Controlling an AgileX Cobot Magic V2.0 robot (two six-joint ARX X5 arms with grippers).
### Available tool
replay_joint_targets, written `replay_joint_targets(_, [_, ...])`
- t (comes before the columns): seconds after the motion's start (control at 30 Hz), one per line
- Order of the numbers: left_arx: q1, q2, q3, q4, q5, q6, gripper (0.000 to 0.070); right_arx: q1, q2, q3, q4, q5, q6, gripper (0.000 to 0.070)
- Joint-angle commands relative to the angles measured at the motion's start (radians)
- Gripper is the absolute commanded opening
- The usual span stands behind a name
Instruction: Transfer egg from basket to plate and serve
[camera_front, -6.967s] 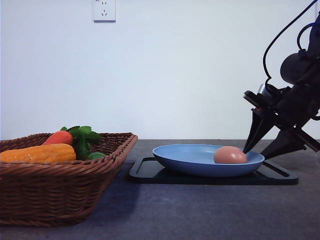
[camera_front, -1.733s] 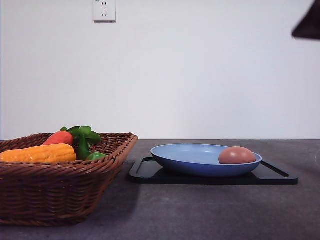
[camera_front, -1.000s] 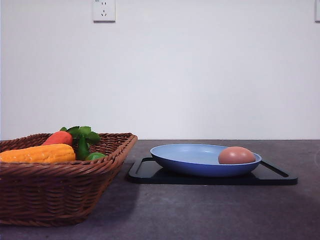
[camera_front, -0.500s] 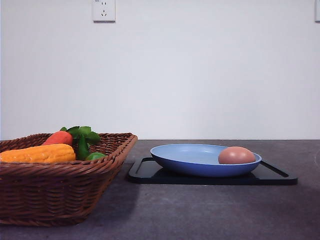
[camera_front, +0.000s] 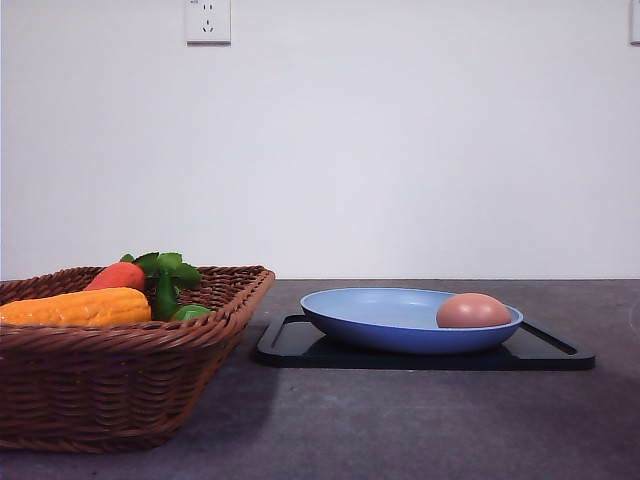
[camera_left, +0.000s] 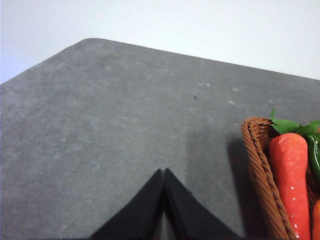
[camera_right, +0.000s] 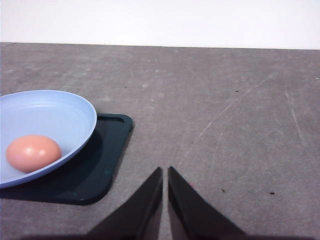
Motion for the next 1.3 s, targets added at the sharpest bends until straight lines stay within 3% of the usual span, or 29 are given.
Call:
replay_joint_targets(0.0, [0.002, -0.002, -0.028, -0.005, 0.0, 0.012, 0.0, -0.001, -0.003, -0.006, 0.001, 0.003, 0.011, 0.0])
replay_joint_targets(1.27, [0.002, -0.002, -0.028, -0.005, 0.0, 0.012, 0.0, -0.001, -0.003, -0.006, 0.001, 0.003, 0.011, 0.0])
